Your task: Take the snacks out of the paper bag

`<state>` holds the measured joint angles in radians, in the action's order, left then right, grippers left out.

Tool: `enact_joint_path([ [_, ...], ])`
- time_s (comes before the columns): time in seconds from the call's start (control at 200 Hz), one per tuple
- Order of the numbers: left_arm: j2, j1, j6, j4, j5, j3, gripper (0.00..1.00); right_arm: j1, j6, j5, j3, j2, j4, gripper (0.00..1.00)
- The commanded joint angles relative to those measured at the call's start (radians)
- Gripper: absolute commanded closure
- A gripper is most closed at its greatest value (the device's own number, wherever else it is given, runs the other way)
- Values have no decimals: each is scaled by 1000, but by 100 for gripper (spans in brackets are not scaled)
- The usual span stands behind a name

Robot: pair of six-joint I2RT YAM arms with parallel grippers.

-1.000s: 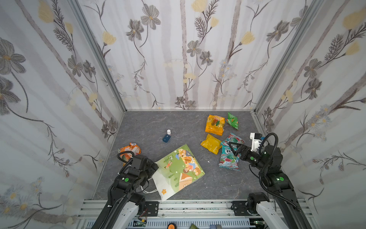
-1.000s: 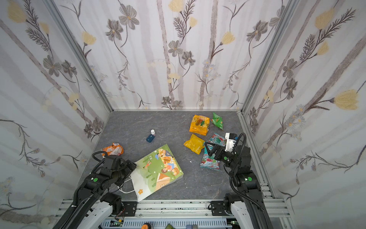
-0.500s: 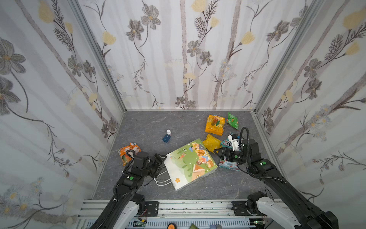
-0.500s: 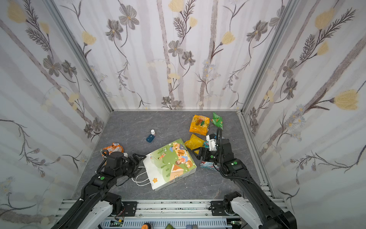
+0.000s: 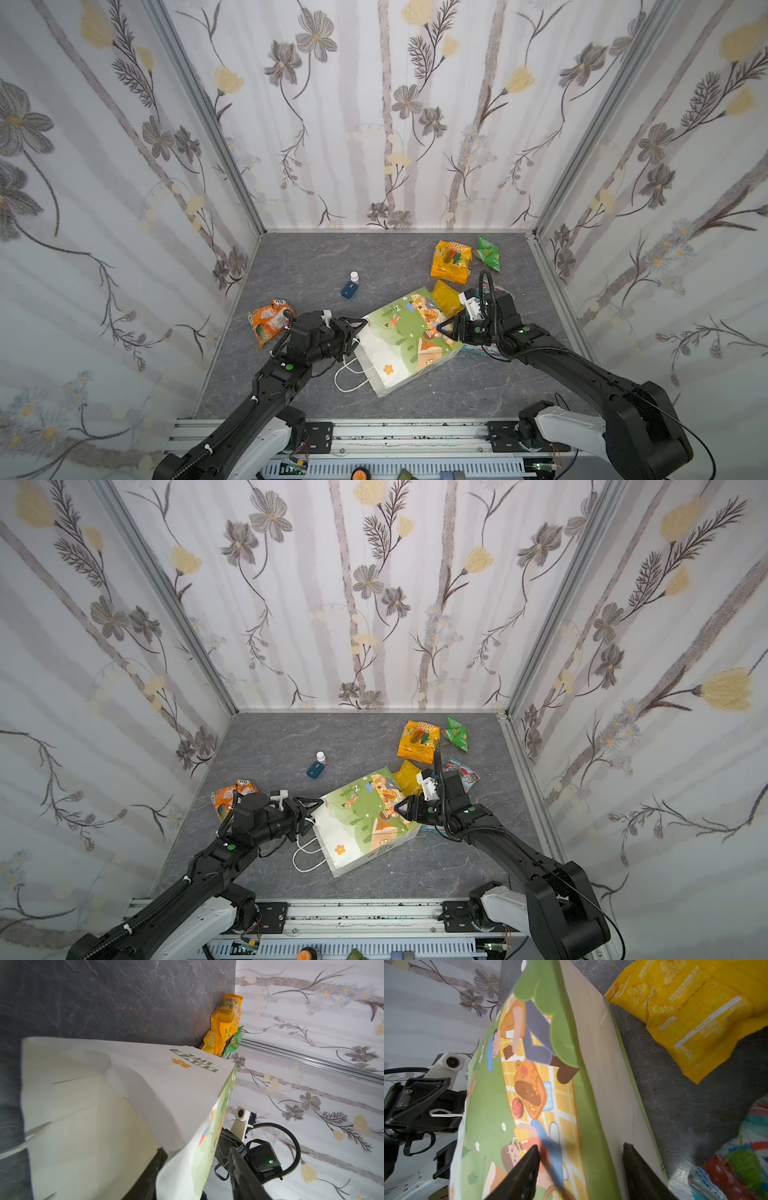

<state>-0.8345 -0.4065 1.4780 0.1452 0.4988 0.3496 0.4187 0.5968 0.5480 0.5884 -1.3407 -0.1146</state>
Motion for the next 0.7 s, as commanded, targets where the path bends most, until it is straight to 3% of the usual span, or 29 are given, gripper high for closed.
enact_joint_path([
  [0.0,-18,-16,60,131,25,37,57,4,12,20,3,-9,66,37],
  [0.23,84,-18,-126,-373,-136,267,82,8,27,10,8,-15,67,38],
  [0.325,76,-18,-148,-448,-152,358,88,28,55,56,7,-15,108,39],
  [0.415,12,-19,-161,-532,-135,458,97,69,104,116,8,-31,182,39],
  [0.525,-99,-23,-281,-704,-136,632,99,134,180,178,3,-44,315,36],
  [0.694,-284,-37,-476,-1040,-305,929,99,180,222,206,21,-95,398,34],
])
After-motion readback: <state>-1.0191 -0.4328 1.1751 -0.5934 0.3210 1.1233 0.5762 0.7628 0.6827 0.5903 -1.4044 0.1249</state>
